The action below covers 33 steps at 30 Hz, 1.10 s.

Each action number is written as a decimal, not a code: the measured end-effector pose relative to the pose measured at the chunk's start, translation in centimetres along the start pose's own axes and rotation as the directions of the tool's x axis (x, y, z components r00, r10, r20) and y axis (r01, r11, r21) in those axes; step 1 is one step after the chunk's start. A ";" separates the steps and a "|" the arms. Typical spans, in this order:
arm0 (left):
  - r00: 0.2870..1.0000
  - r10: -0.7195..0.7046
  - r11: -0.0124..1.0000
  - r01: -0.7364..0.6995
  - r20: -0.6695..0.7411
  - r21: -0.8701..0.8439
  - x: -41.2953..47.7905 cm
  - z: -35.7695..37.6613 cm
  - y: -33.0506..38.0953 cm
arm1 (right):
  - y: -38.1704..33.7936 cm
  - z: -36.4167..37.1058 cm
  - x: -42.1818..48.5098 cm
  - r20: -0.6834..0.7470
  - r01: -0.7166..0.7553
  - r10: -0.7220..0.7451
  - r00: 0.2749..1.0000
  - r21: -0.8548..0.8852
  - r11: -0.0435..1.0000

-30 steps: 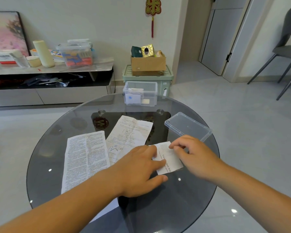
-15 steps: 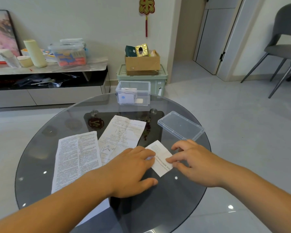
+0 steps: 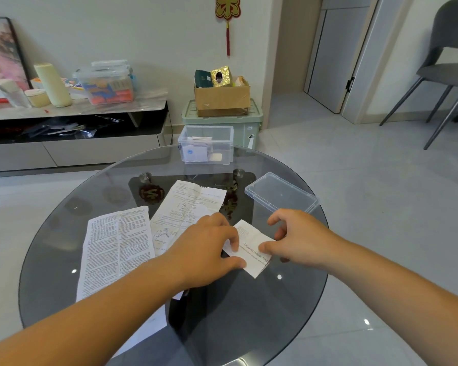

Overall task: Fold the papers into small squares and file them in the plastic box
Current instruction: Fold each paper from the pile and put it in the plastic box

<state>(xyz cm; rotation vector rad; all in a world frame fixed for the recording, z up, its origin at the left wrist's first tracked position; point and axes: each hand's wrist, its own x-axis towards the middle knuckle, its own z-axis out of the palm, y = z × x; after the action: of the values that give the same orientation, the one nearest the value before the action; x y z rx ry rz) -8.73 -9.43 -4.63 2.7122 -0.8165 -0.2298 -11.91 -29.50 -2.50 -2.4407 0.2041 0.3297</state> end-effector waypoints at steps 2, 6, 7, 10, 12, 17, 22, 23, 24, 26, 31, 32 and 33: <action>1.000 -0.008 1.000 0.008 0.005 0.010 0.0 0.0 0.0 | -0.1 0.2 0.3 0.025 -0.024 0.024 0.999 0.001 1.000; 1.000 0.010 0.999 -0.009 -0.003 0.042 -0.2 0.1 0.1 | -0.5 0.3 0.6 0.062 -0.045 0.043 0.997 0.030 0.999; 1.000 0.013 0.999 -0.013 -0.007 0.051 -0.3 0.1 0.1 | -0.5 0.4 0.5 0.071 -0.038 0.034 0.997 0.055 0.998; 0.999 0.028 0.998 -0.026 -0.022 0.064 -0.7 0.0 0.2 | -0.4 0.6 0.2 0.044 0.001 -0.010 0.999 0.203 0.979; 0.998 0.036 0.999 -0.034 -0.058 0.028 -1.0 -0.1 0.2 | -0.5 0.6 0.0 -0.066 0.078 -0.061 0.996 0.296 0.952; 0.906 0.109 0.994 -0.110 -0.410 0.021 -1.0 -1.2 0.7 | -0.7 -0.1 -0.7 -0.371 0.413 -0.370 0.852 0.043 0.910; 0.824 0.272 0.962 -0.231 -0.498 0.145 -0.5 -1.4 0.5 | -0.3 1.0 -0.8 -0.265 0.637 -0.681 0.682 -0.243 0.732; 0.829 0.277 0.961 -0.243 -0.486 0.134 -0.6 -1.5 0.4 | -0.3 1.1 -0.8 -0.256 0.649 -0.697 0.670 -0.252 0.717; 0.844 0.250 0.967 -0.243 -0.474 0.078 -0.7 -1.5 0.4 | -0.3 1.2 -0.8 -0.254 0.650 -0.693 0.675 -0.239 0.721; 0.898 0.109 0.977 -0.175 -0.426 -0.119 -0.9 -1.7 0.4 | -0.3 1.0 -0.9 -0.264 0.617 -0.630 0.730 -0.141 0.774; 0.955 -0.129 0.898 -0.002 -0.268 -0.440 -1.1 -1.6 -0.2 | 0.1 0.6 -0.8 -0.281 0.518 -0.473 0.835 0.113 0.848; 0.957 -0.133 0.885 -0.001 -0.256 -0.466 -1.2 -1.7 -0.3 | 0.2 0.6 -0.8 -0.280 0.515 -0.468 0.838 0.126 0.848; 0.958 -0.133 0.873 -0.008 -0.253 -0.488 -1.3 -1.8 -0.2 | 0.2 0.6 -0.7 -0.284 0.516 -0.466 0.838 0.133 0.846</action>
<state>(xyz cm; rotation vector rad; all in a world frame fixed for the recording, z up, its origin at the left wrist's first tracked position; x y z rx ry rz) -9.27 -8.08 -2.95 2.2258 -0.5023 -0.0495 -12.72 -29.24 -2.84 -2.2194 -0.2823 -0.2136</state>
